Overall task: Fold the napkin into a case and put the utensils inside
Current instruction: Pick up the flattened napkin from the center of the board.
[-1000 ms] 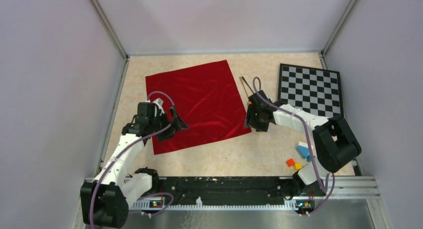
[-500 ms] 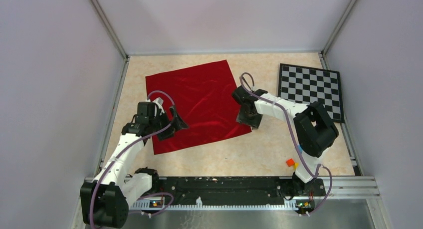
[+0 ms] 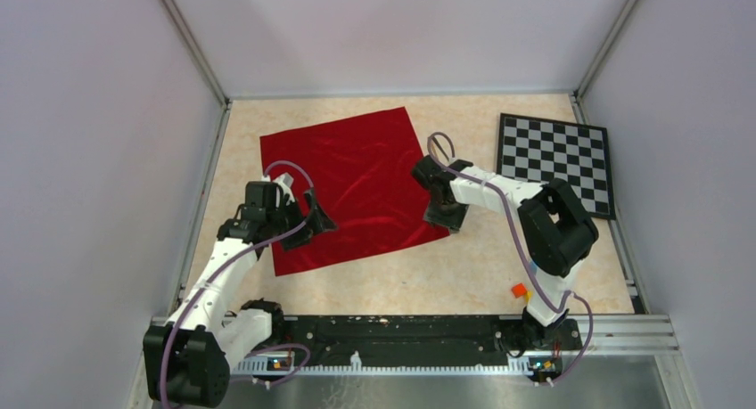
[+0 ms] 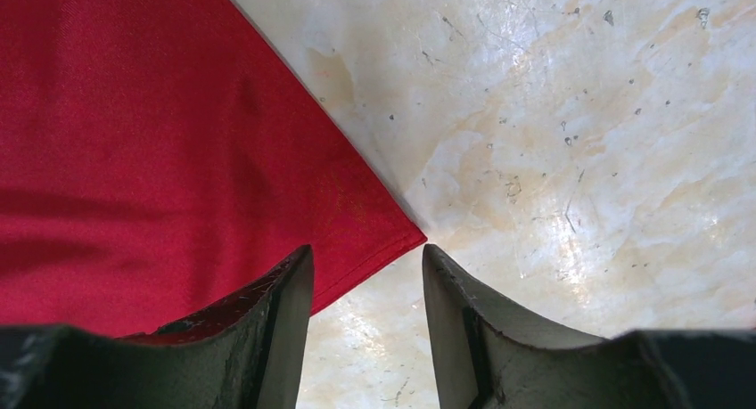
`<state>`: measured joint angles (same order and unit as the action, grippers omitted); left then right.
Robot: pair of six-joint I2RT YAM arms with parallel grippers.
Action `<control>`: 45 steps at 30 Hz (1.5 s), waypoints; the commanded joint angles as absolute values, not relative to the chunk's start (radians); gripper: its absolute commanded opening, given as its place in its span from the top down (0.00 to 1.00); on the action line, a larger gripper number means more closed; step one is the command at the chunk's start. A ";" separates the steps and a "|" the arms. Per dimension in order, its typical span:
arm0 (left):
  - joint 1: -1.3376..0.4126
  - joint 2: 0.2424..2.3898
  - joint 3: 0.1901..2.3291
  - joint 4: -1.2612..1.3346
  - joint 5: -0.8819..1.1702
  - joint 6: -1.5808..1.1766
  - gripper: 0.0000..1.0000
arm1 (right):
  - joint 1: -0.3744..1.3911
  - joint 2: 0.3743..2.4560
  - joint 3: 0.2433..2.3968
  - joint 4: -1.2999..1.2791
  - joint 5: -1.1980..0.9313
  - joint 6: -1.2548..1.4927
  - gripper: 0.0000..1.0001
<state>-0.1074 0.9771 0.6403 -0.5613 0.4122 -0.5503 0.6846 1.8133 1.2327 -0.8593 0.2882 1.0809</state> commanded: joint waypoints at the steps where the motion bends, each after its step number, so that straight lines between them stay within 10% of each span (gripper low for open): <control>1: -0.111 0.974 0.687 -0.546 0.433 -0.531 0.01 | 0.689 1.830 1.240 -0.855 0.312 1.104 0.52; 15: -0.111 0.959 0.716 -0.582 0.407 -0.522 0.01 | 0.685 1.885 1.155 -0.745 0.298 1.133 0.54; 26: -0.112 0.981 0.728 -0.639 0.298 -0.560 0.01 | 0.684 1.850 1.114 -0.639 0.288 1.104 1.00; 34: -0.101 0.998 0.712 -0.819 -0.009 -0.828 0.02 | 0.685 1.820 1.103 -0.513 0.232 1.085 1.00; 40: -0.071 0.992 0.645 -0.886 -0.210 -1.013 0.32 | 0.680 1.817 1.080 -0.408 0.173 1.062 1.00; 45: -0.055 1.050 0.604 -0.903 -0.268 -1.136 0.35 | 0.671 1.788 1.041 -0.348 0.138 1.040 1.00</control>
